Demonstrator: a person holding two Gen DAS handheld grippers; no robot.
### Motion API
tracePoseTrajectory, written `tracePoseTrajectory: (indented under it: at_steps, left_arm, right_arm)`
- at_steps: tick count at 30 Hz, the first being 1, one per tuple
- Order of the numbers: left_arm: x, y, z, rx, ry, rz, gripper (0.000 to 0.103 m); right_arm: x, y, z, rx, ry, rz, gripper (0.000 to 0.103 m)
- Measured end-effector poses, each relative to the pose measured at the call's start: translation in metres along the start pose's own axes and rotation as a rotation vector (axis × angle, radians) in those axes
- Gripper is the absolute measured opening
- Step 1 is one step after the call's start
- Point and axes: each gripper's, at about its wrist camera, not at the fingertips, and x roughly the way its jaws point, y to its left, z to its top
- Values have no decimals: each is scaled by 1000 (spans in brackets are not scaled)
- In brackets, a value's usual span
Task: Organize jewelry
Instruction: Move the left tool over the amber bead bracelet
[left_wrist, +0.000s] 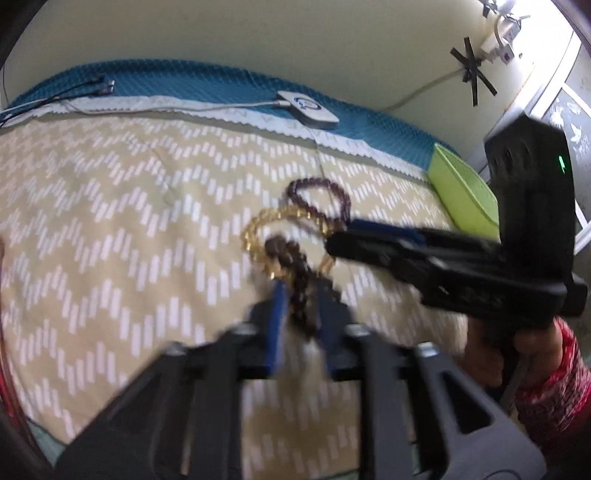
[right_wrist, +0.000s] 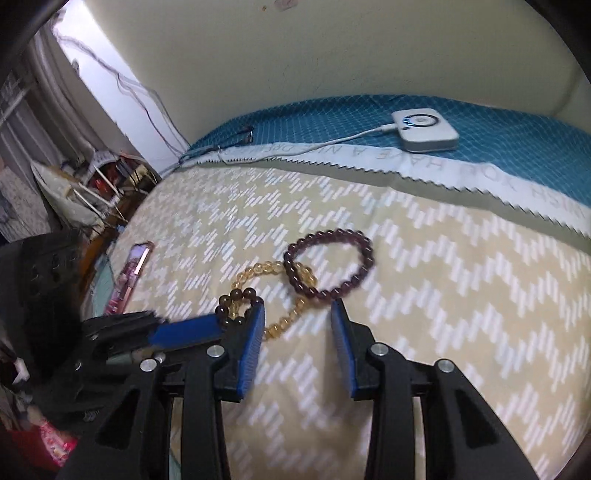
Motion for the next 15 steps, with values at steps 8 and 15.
tracePoseTrajectory:
  at_steps: [8, 15]
  left_arm:
    - [-32, 5, -38, 14, 11, 16, 9]
    - [-62, -3, -27, 13, -52, -19, 34]
  right_arm:
    - [-22, -13, -22, -98, -12, -128, 0]
    - [-75, -53, -72, 9, -42, -122, 0]
